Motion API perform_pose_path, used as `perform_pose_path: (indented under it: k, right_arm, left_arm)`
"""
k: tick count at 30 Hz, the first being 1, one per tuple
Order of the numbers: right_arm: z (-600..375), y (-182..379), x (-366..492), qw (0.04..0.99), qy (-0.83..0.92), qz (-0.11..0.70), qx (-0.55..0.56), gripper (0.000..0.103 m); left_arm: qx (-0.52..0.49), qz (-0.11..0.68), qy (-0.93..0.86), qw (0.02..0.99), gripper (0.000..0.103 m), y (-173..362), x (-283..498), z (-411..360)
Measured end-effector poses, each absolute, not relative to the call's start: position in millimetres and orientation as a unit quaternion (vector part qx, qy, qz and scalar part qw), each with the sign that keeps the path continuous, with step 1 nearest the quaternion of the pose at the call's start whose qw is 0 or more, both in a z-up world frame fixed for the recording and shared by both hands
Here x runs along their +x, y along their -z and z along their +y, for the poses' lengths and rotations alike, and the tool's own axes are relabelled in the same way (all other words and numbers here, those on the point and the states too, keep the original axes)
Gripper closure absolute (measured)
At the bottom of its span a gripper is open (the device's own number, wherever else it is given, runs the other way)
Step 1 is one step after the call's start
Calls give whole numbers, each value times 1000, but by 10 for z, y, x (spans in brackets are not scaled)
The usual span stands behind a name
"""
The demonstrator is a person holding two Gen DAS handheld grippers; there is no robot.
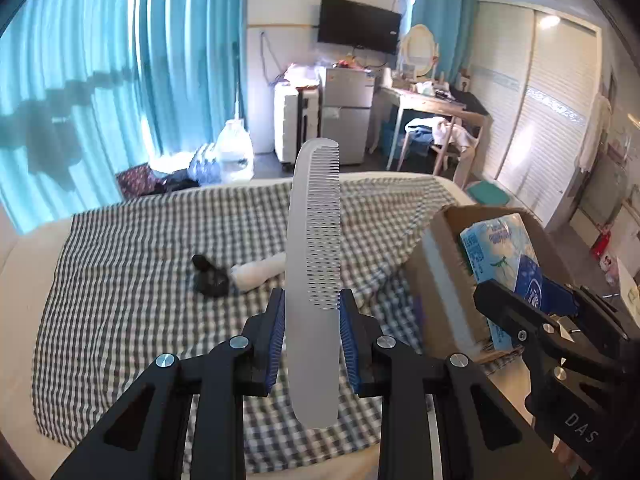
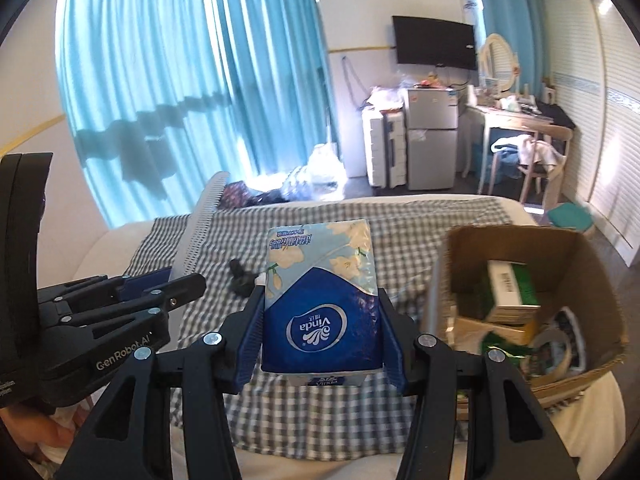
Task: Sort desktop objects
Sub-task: 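Lift the comb and tissue pack and carry them over the cardboard box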
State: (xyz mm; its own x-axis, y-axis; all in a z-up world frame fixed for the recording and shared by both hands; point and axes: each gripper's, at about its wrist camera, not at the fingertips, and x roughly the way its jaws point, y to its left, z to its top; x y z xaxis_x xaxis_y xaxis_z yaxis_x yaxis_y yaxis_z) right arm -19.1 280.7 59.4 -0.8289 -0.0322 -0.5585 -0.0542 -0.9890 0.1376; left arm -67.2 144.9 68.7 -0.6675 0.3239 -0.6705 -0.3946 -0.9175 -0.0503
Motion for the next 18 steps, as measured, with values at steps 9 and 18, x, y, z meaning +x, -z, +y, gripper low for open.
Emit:
perform_pose_path:
  k: [9,18]
  right_arm:
    - [3770,-629,88,95,-947,114,-286,52]
    - [4703,-343,63,173,-921,160,-310,52]
  left_arm:
    - [-360,65,-882,295,77,-765,-682,2506]
    - [-377,107,-852,346,77,-415,-723,3510]
